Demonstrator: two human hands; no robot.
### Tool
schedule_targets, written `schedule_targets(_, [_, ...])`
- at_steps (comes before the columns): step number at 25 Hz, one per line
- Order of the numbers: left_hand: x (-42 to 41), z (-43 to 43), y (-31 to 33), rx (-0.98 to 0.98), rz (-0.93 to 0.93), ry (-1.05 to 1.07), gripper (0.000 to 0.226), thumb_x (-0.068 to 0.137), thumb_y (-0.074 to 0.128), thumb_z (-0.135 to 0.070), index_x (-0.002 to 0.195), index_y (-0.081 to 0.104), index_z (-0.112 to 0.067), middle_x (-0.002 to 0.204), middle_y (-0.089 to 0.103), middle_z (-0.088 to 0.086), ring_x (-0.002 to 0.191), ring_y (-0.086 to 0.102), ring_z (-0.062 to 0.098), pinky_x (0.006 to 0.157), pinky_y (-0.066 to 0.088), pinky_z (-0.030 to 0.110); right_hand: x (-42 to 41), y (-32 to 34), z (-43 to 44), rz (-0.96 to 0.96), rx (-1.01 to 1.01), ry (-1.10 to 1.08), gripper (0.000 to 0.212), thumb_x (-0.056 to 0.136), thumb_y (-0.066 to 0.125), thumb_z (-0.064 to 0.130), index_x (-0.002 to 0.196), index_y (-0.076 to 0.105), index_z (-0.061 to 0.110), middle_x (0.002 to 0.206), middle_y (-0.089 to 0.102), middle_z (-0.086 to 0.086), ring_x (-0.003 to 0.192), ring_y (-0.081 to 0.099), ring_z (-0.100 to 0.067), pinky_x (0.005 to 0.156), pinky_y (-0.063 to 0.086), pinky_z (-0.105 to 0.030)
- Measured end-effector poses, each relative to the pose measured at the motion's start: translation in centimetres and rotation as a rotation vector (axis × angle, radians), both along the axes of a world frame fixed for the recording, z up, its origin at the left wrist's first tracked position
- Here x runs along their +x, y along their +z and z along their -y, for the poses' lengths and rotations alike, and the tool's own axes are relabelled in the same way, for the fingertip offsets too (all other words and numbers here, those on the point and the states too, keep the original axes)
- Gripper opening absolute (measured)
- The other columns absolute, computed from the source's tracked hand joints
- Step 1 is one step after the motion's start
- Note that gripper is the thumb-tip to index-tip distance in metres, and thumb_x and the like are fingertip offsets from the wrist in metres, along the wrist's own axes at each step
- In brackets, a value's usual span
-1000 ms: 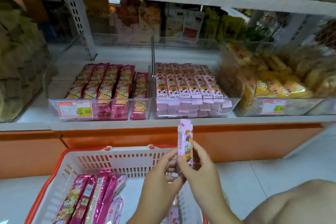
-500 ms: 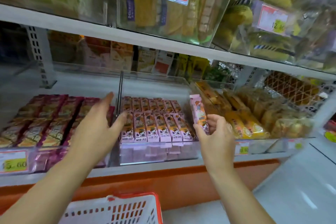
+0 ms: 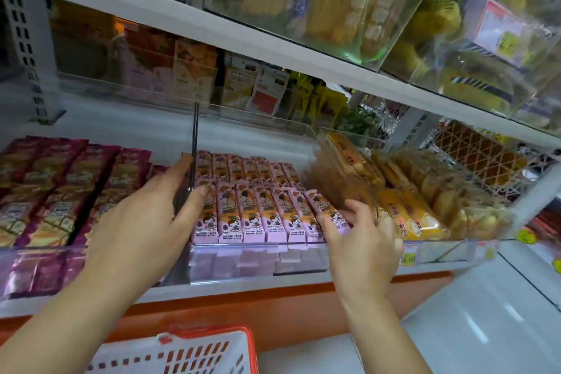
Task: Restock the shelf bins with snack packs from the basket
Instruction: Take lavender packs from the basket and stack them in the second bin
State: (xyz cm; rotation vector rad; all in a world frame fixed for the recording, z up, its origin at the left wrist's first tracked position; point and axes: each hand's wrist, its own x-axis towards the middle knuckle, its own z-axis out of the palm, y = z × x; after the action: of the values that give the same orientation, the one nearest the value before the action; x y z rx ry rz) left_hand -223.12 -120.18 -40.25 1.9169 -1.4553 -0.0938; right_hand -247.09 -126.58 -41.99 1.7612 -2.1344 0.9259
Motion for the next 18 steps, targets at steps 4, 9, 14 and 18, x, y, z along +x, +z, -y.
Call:
schedule_targets(4, [0.1, -0.2, 0.0, 0.003, -0.026, -0.014, 0.056, 0.093, 0.032, -0.055, 0.146, 0.026, -0.039, 0.139, 0.053, -0.005, 0.113, 0.06, 0.025, 0.079, 0.049, 0.037, -0.1, 0.3, -0.6, 0.005, 0.187, 0.041, 0.045, 0.092, 0.044, 0.053, 0.132, 0.049, 0.034, 0.116, 0.063, 0.007, 0.119, 0.042, -0.016, 0.093, 0.027, -0.036])
schedule_targets(9, [0.2, -0.1, -0.1, -0.005, -0.019, -0.018, 0.057, 0.093, 0.033, -0.055, 0.147, 0.026, -0.038, 0.14, 0.052, -0.005, 0.115, 0.059, 0.025, 0.078, 0.049, 0.037, 0.2, 1.1, -0.6, 0.155, 0.247, 0.086, 0.044, 0.091, 0.052, 0.047, 0.132, 0.048, 0.031, 0.118, 0.065, 0.015, 0.123, 0.045, -0.016, 0.098, 0.03, -0.04])
schedule_targets(14, [0.1, -0.1, 0.1, 0.009, -0.037, -0.024, 0.055, 0.093, 0.035, -0.053, 0.146, 0.027, -0.039, 0.139, 0.053, -0.005, 0.115, 0.058, 0.028, 0.077, 0.047, 0.037, 0.0, 1.0, -0.9, 0.149, 0.247, 0.093, 0.032, 0.092, 0.051, 0.043, 0.121, 0.06, 0.034, 0.106, 0.069, 0.01, 0.114, 0.051, -0.018, 0.094, 0.039, -0.038])
schedule_targets(18, [0.4, 0.0, 0.1, 0.009, -0.081, -0.053, 0.055, 0.093, 0.039, -0.053, 0.145, 0.032, -0.038, 0.14, 0.052, -0.006, 0.117, 0.056, 0.024, 0.083, 0.047, 0.037, 0.1, 1.1, -2.0, 0.08, 0.266, 0.128, 0.03, 0.096, 0.042, 0.037, 0.112, 0.067, 0.031, 0.102, 0.069, 0.006, 0.113, 0.045, -0.02, 0.091, 0.038, -0.038])
